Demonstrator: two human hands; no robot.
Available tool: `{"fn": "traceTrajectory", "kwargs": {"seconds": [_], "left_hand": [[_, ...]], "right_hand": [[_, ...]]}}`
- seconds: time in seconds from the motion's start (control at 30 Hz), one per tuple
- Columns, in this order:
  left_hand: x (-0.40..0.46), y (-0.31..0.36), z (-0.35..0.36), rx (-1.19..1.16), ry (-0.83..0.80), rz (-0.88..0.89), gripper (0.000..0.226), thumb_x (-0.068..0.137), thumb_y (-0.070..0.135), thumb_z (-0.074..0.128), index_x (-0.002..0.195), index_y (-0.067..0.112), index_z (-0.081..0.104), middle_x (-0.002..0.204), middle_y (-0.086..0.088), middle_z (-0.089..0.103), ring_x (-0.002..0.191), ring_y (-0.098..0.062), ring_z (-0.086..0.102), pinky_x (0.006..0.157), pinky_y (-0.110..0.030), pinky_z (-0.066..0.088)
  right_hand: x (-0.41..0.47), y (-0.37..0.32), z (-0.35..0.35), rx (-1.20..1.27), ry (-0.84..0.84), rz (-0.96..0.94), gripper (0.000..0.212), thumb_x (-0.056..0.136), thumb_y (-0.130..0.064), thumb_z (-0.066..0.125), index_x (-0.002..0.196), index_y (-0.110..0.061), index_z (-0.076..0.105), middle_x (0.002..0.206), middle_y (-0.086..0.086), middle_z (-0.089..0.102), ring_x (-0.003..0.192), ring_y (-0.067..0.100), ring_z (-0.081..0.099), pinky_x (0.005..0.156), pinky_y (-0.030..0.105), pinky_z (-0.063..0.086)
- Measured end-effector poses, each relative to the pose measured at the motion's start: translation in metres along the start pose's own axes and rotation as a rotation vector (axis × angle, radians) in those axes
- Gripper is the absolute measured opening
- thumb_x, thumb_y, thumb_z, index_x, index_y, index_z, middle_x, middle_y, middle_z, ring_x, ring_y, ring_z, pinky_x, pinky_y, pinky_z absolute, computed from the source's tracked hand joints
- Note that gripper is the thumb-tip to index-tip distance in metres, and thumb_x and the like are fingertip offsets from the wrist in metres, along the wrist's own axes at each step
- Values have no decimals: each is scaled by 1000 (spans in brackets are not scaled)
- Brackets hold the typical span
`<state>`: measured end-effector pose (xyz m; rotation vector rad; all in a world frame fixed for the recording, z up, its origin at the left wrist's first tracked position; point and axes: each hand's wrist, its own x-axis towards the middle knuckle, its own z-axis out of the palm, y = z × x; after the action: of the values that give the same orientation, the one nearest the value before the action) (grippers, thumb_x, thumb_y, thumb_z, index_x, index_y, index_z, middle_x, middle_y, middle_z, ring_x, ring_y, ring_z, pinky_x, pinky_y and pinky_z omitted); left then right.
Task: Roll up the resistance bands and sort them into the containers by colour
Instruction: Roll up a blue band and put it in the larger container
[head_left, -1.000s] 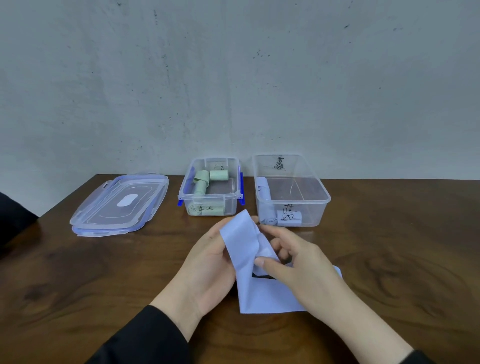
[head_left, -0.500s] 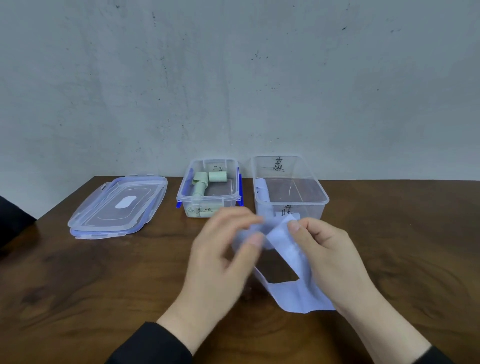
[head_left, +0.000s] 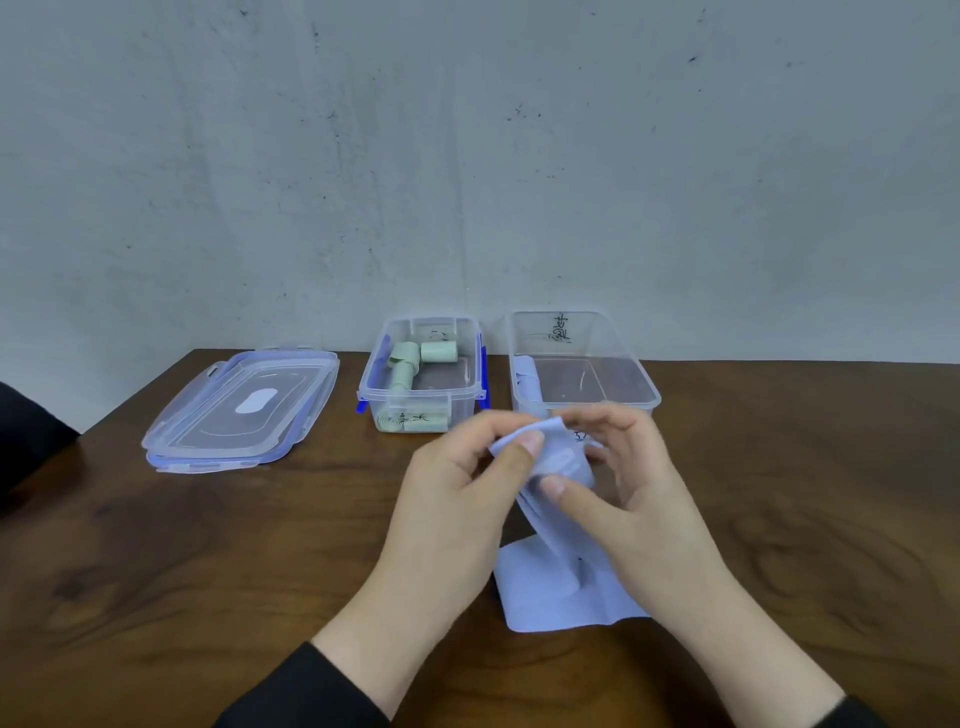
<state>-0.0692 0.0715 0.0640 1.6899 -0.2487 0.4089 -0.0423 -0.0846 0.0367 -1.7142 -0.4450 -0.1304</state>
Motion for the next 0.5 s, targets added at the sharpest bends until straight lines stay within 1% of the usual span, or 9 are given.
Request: {"fn": "traceTrajectory", "kwargs": {"seconds": [0.07, 0.13, 0.17, 0.23, 0.3, 0.33, 0.4, 0.43, 0.5], "left_hand": [[8, 14, -3, -70, 8, -29, 19, 95, 17, 58, 94, 26, 74, 91, 0, 73, 93, -22, 66, 84, -42, 54], [19, 31, -7, -86, -2, -11, 19, 97, 17, 57, 94, 25, 74, 95, -2, 72, 97, -29, 65, 89, -51, 51], [25, 39, -11, -78, -5, 9, 19, 97, 18, 56, 95, 25, 74, 95, -3, 72, 98, -30, 64, 89, -52, 50], [39, 56, -21, -70, 6, 52, 17, 97, 19, 56, 96, 23, 73, 95, -7, 72, 92, -31, 65, 79, -48, 53], [57, 70, -32, -24, 22, 89, 16, 96, 21, 56, 95, 21, 72, 97, -12, 72, 86, -33, 65, 67, -39, 52], [65, 76, -37, 5, 27, 101, 15, 95, 23, 57, 94, 21, 72, 98, -13, 72, 87, -34, 65, 66, -40, 54], [81, 84, -47, 46, 39, 120, 16, 91, 26, 57, 92, 22, 72, 99, -13, 72, 93, -38, 65, 81, -56, 55], [87, 87, -52, 74, 48, 133, 16, 90, 27, 57, 92, 22, 72, 99, -14, 71, 93, -37, 66, 86, -58, 52], [99, 90, -59, 157, 60, 168, 16, 91, 26, 57, 91, 21, 72, 95, -15, 69, 80, -25, 63, 79, -47, 54]], "right_hand": [[0, -2, 3, -10, -70, 74, 40, 83, -28, 77, 118, -35, 58, 112, -9, 69, 103, 10, 67, 83, 36, 58], [-1, -6, 9, -78, -92, 112, 19, 86, -26, 73, 104, -26, 67, 95, -1, 73, 87, 17, 70, 75, 38, 58], [-1, -8, 12, -88, -96, 116, 13, 86, -27, 72, 98, -23, 69, 90, -1, 74, 83, 16, 70, 70, 33, 58], [-1, -12, 19, -82, -84, 134, 9, 86, -28, 72, 93, -23, 70, 86, -9, 75, 82, 8, 70, 66, 20, 55], [-1, -18, 26, -49, -87, 200, 5, 88, -27, 70, 91, -25, 72, 84, -13, 75, 81, 5, 71, 68, 18, 56], [-1, -20, 29, -28, -104, 240, 4, 88, -29, 70, 91, -27, 72, 84, -13, 75, 81, 6, 71, 71, 21, 58], [-5, -22, 35, 24, -149, 307, 8, 88, -33, 70, 96, -31, 70, 89, -16, 74, 85, 6, 71, 77, 25, 60], [-7, -23, 37, 49, -169, 336, 13, 88, -35, 69, 100, -30, 70, 93, -14, 75, 88, 8, 72, 81, 29, 60], [-12, -22, 39, 95, -210, 391, 20, 90, -35, 68, 107, -25, 69, 95, -2, 76, 87, 19, 73, 85, 40, 60]]}}
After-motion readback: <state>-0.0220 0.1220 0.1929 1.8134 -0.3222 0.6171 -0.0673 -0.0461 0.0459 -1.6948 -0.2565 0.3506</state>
